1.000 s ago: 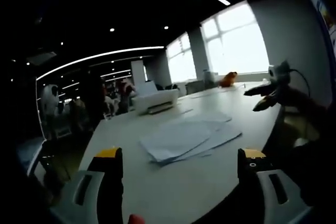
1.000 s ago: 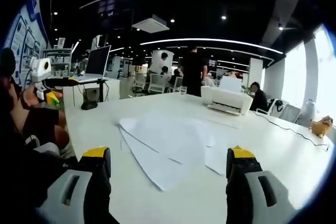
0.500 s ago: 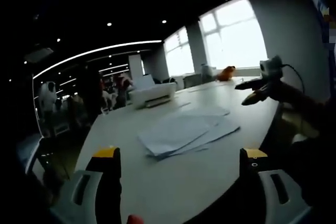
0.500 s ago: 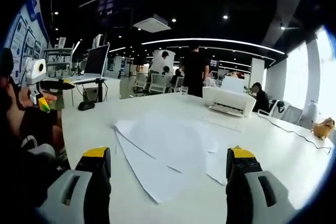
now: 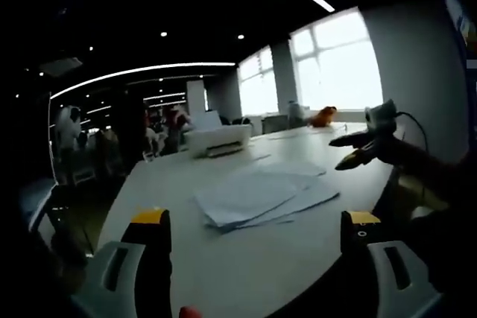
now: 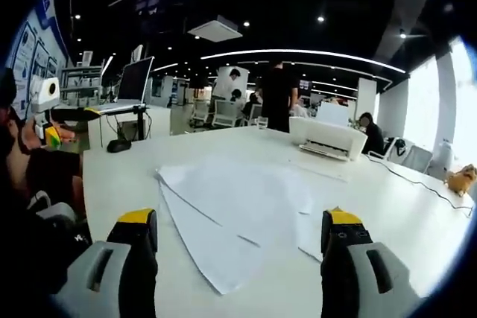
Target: Organize the stack of printing papers by aligning and flattening the scattered papers on the table
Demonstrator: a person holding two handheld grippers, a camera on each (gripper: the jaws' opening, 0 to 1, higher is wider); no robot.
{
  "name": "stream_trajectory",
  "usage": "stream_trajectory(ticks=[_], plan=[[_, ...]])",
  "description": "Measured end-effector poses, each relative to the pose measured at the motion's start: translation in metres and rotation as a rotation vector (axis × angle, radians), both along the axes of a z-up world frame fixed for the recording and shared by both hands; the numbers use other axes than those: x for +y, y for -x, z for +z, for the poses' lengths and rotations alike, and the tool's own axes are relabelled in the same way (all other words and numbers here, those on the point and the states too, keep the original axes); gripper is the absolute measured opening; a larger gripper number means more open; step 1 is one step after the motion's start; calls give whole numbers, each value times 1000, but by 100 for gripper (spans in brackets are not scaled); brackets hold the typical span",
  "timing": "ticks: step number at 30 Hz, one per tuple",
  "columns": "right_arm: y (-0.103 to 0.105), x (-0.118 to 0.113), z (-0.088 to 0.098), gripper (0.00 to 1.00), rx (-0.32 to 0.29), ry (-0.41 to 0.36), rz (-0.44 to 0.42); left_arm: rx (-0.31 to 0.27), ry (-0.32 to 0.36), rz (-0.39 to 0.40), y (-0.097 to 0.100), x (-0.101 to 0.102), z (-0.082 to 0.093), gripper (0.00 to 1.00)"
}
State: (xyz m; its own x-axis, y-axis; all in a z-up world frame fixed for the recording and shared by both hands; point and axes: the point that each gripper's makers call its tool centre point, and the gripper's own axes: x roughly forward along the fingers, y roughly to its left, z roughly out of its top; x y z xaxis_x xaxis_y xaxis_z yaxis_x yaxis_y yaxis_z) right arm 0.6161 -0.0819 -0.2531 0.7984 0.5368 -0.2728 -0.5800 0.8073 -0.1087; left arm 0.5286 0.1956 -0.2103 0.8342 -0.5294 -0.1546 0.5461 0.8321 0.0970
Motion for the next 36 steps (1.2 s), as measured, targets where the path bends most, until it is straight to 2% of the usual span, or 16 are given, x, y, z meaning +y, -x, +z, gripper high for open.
stream_trajectory(ticks=[5,29,36], plan=[[-5,2,0,86,5,0,3,4,-28,4,0,1,-2,97],[-40,12,1,86,9,4,13,-18,-9,-5,1,-1,8,97],[-52,13,3,86,10,1,12,-17,-14,-8,3,-2,6,97]])
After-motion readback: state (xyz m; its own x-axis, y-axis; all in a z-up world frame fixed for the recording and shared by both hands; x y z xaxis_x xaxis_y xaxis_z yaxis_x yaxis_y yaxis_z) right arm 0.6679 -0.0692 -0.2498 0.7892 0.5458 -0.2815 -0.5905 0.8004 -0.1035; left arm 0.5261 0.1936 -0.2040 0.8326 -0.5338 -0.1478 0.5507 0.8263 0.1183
